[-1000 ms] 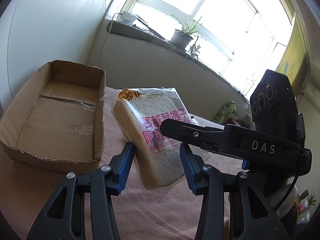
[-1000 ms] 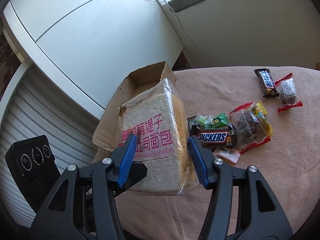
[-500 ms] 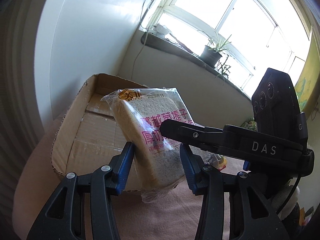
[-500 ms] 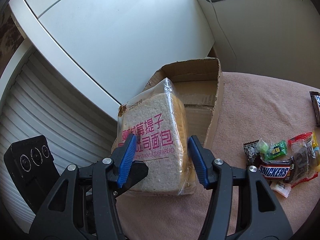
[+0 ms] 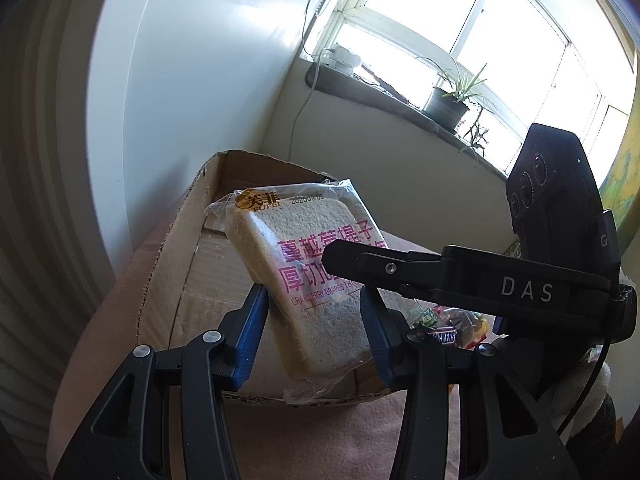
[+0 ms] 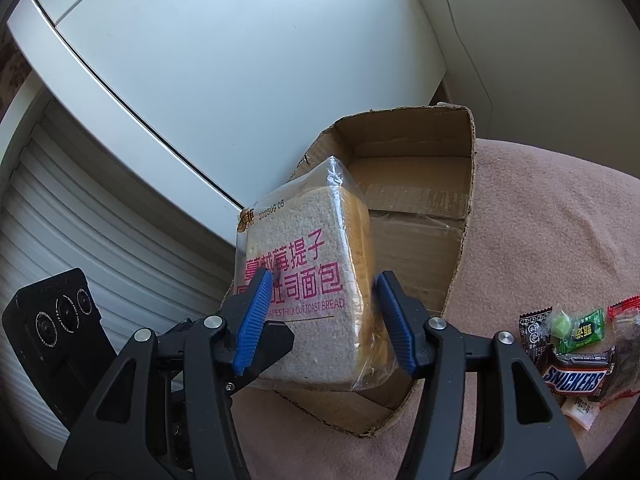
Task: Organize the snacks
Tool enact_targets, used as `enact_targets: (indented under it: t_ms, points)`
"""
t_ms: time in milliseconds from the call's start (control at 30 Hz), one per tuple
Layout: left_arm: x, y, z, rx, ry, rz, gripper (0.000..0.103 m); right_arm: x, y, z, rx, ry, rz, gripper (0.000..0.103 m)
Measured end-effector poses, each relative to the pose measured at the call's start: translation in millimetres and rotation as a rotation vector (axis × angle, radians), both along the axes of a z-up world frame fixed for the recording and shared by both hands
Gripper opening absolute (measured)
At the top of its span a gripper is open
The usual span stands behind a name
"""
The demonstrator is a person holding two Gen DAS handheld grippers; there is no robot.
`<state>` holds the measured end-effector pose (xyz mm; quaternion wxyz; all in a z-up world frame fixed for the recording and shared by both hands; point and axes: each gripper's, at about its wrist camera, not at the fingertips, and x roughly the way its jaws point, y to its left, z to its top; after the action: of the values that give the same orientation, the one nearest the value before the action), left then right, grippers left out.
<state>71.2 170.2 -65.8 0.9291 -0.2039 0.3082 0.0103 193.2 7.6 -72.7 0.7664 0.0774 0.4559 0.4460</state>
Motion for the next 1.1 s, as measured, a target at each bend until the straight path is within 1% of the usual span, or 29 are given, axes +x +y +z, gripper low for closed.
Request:
enact_targets:
  t_ms: [133,267,367,667,767,867,1100]
  points:
    - [-4,1,2,0.044,-0.005,0.026,0.045,4,0,-1,-0.019,-0.021,-0.023,0.058]
    - [-8,0,6,0.079,-0.014,0.038,0.045,5,-5,1,-0.012,-0.023,-0.034,0.058]
    - [-10,-1,8,0.092,-0.019,0.038,0.045,3,-8,3,-0.02,-0.039,-0.037,0.058]
    - [-11,-16,15,0.138,-0.026,0.028,0.045,-7,-39,17,-0.062,-0.102,-0.063,0.058]
    - [-11,-25,17,0.148,-0.026,0.019,0.045,-9,-57,21,-0.078,-0.126,-0.077,0.058]
    - [-11,-36,18,0.152,-0.026,0.001,0.045,-8,-81,22,-0.114,-0.163,-0.104,0.058]
    - [-11,-67,18,0.14,-0.027,-0.062,0.046,5,-158,16,-0.166,-0.179,-0.21,0.058]
